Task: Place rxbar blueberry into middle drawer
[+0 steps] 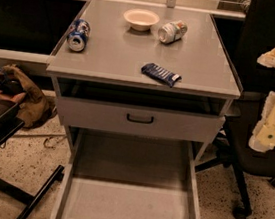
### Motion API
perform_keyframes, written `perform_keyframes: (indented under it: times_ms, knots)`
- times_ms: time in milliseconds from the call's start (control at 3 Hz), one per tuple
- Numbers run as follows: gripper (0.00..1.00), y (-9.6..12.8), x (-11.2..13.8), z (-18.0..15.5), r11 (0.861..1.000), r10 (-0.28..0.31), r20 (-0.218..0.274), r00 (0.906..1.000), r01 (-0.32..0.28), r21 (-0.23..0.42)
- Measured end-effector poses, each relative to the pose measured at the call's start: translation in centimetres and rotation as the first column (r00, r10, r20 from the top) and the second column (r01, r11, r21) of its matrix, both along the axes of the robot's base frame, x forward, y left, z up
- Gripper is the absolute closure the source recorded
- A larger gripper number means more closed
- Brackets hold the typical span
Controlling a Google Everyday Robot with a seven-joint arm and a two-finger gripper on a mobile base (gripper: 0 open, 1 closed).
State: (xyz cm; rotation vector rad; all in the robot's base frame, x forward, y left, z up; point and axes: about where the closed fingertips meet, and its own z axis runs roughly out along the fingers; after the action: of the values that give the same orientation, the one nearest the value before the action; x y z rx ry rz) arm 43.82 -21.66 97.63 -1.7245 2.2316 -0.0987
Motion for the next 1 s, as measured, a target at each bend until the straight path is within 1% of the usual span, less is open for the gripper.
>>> perform_keyframes:
  times_ms: [333,667,1000]
  knots:
    - [0.0,0.0,0.0,0.0,1.0,0.0,0.0,1.0,0.0,0.0]
    - [0.0,1.3,1.1,-2.3,0.999,0.024,-0.016,0.9996,-0.024,0.034]
    - [0.0,4.5,3.9,-6.6,0.992,0.086,-0.058,0.9946,-0.081,0.092]
